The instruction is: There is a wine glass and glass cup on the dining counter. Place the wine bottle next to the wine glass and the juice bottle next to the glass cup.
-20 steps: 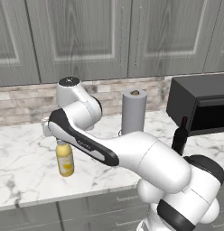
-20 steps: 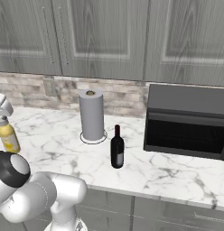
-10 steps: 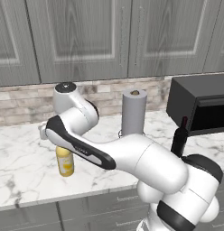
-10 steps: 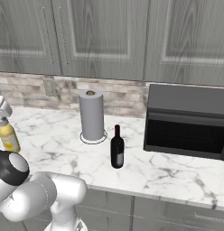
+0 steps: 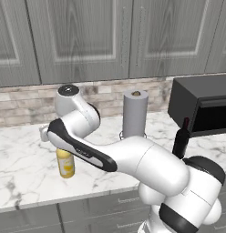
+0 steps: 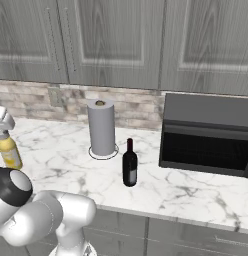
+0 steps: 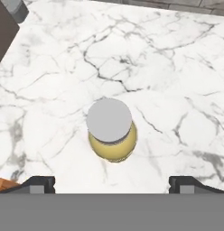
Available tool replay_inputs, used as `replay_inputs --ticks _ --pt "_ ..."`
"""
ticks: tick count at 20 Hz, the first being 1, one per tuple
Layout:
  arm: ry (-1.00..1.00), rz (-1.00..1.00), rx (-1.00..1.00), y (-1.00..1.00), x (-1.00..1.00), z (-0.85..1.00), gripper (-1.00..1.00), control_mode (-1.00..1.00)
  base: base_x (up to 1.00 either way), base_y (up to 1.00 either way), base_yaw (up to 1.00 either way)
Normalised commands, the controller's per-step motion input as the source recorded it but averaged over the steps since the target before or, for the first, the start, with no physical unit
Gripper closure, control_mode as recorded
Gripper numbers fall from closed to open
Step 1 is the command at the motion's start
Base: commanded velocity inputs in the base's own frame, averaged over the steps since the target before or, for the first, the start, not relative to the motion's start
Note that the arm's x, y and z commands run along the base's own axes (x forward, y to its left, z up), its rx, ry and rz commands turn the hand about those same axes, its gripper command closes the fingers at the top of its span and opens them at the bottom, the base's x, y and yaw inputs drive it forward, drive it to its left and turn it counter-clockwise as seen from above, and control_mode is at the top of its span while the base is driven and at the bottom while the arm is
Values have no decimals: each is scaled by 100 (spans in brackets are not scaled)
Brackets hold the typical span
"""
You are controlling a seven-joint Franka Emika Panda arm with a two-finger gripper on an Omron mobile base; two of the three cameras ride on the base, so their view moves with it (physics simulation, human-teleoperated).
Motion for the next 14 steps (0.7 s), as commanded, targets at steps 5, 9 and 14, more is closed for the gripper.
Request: replay_inputs --ticks 5,9,14 --pt "0 2 10 0 5 -9 -100 -100 0 0 0" --pt "0 3 2 0 8 -11 -100 -100 0 0 0" --pt "0 4 0 0 14 -12 -100 -100 0 0 0"
